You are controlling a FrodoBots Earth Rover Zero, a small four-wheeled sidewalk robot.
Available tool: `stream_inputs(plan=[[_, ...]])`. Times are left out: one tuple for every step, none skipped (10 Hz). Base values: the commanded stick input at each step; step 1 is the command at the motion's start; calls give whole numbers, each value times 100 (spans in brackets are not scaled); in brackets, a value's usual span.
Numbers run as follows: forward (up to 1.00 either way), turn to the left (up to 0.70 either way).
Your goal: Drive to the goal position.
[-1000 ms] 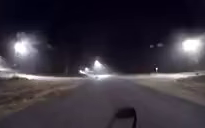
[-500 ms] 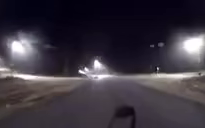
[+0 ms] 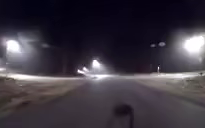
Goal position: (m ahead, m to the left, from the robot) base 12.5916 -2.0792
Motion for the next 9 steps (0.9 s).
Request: stream_inputs(plan=[[100,1],[100,0],[100,-2],[100,-4],[100,-5],[100,-3],[100,-2],[100,-1],[100,0]])
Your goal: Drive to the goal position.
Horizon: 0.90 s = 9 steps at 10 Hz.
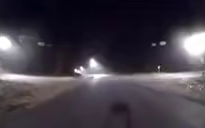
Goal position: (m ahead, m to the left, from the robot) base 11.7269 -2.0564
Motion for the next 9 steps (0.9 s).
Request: stream_inputs(plan=[[100,0],[100,0],[100,0],[100,0],[100,0],[100,0],[100,0],[100,0],[100,0]])
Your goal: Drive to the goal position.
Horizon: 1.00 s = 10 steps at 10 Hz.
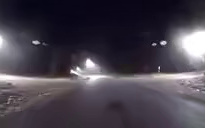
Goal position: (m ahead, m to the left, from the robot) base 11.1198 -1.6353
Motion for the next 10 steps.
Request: stream_inputs(plan=[[100,0],[95,0],[84,0],[73,0],[61,0],[50,0],[39,0],[27,0],[16,0],[5,0]])
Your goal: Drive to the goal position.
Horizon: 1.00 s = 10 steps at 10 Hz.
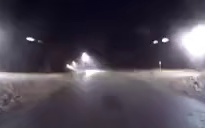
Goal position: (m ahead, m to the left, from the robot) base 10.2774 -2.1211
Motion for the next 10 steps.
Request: stream_inputs(plan=[[100,0],[100,0],[100,0],[100,0],[100,0],[100,0],[100,0],[100,0],[100,0],[100,0]])
